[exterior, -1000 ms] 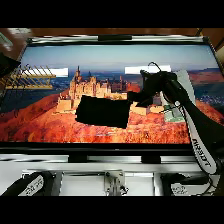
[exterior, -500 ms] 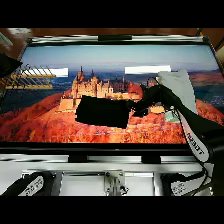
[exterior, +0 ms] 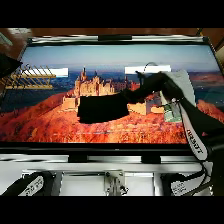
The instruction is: Fold the shirts.
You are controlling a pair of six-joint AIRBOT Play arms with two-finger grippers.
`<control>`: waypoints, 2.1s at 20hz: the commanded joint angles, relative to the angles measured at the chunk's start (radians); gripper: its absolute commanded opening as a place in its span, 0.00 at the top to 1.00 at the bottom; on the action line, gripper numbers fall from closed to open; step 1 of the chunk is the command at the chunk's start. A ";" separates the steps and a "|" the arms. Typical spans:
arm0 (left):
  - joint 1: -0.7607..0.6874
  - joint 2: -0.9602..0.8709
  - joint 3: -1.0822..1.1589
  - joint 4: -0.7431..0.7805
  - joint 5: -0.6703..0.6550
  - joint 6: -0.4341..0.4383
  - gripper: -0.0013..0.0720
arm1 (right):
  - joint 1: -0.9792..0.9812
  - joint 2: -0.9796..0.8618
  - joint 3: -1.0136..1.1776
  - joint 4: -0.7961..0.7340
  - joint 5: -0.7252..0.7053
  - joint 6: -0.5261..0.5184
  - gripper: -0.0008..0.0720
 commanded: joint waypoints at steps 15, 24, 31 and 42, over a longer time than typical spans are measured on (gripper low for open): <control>0.000 0.000 0.000 0.000 0.000 0.000 0.94 | -0.496 0.109 0.583 0.034 0.115 0.169 0.89; -0.002 0.000 0.000 0.000 0.000 0.001 0.94 | -0.491 -0.010 0.558 0.064 0.676 0.116 0.89; -0.010 -0.043 0.000 0.000 0.000 -0.007 0.94 | -0.492 -0.133 0.557 -0.020 0.565 0.022 0.89; -0.146 -0.099 0.000 -0.002 0.097 -0.003 0.94 | -0.537 -0.027 0.557 -0.605 -0.360 0.016 0.89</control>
